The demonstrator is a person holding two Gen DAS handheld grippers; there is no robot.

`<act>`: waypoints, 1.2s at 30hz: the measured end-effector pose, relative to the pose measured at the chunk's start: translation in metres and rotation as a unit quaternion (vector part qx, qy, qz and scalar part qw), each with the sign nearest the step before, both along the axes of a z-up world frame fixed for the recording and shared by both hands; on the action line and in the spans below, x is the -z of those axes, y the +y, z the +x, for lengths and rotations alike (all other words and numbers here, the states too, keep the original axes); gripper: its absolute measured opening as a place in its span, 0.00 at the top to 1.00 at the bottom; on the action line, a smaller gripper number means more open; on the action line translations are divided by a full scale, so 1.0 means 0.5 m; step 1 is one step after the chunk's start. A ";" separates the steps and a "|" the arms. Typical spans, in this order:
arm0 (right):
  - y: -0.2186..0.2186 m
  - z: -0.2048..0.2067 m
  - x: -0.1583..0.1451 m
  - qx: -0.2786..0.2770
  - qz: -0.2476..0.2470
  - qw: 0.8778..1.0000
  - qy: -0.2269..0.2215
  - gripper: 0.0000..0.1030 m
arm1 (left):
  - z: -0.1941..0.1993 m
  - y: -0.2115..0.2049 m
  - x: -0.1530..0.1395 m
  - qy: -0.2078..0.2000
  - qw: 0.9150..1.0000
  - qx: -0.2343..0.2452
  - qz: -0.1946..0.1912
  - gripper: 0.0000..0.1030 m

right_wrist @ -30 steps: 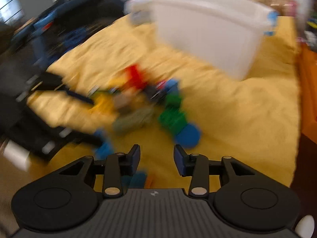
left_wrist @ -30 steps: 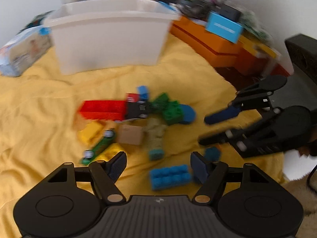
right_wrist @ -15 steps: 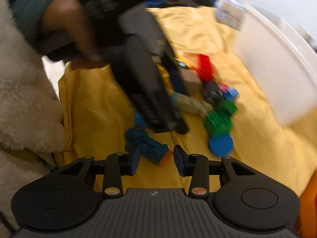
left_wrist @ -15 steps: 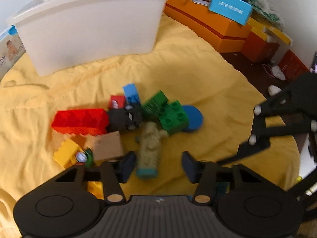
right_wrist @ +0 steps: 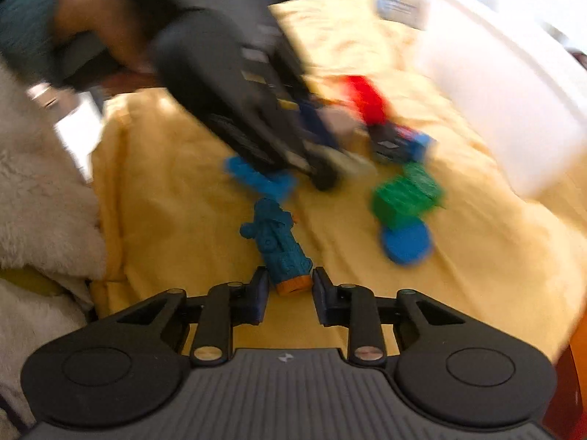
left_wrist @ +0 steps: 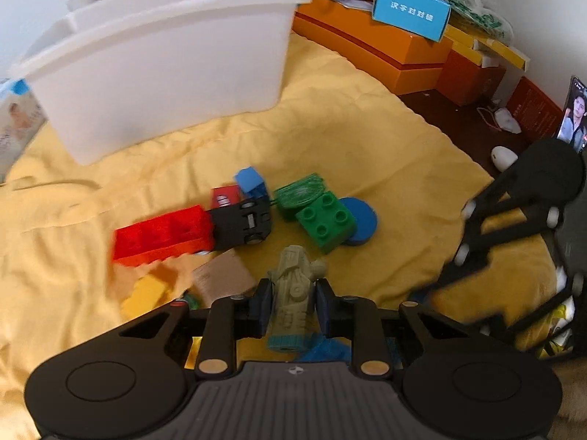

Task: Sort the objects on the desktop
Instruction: 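Grasp the beige figurine with left tool while right tool grasps teal figurine, then carry both figurines over the white bin and open both tools to drop them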

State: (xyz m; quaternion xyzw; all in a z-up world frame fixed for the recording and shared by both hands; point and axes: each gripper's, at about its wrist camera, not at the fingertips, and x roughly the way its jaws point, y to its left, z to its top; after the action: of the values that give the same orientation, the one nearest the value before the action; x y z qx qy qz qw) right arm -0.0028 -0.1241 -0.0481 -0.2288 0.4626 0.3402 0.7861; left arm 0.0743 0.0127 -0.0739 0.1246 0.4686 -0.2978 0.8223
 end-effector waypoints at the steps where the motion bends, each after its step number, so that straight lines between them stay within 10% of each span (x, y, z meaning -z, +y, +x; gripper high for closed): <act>1: -0.013 0.000 -0.002 0.028 0.002 1.000 -0.003 0.74 | -0.003 0.005 0.000 0.003 1.000 -0.007 -0.002 0.72; 8: -0.089 0.023 0.009 0.251 0.069 0.965 0.017 0.74 | -0.022 0.003 0.023 0.020 1.000 -0.018 -0.011 0.72; 18: -0.074 0.036 0.035 0.265 0.076 0.961 0.032 0.62 | -0.022 0.002 0.026 0.020 1.000 -0.013 -0.017 0.72; 36: -0.056 0.067 -0.075 0.263 0.076 0.960 -0.047 0.81 | 0.015 0.054 -0.092 -0.019 0.996 -0.043 -0.081 0.72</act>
State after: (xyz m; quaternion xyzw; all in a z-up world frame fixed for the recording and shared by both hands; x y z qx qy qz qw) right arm 0.0307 -0.1520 -0.0108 -0.0541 0.4413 0.1442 0.8841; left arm 0.0817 0.0396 -0.0277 0.0431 0.4320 -0.2971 0.8504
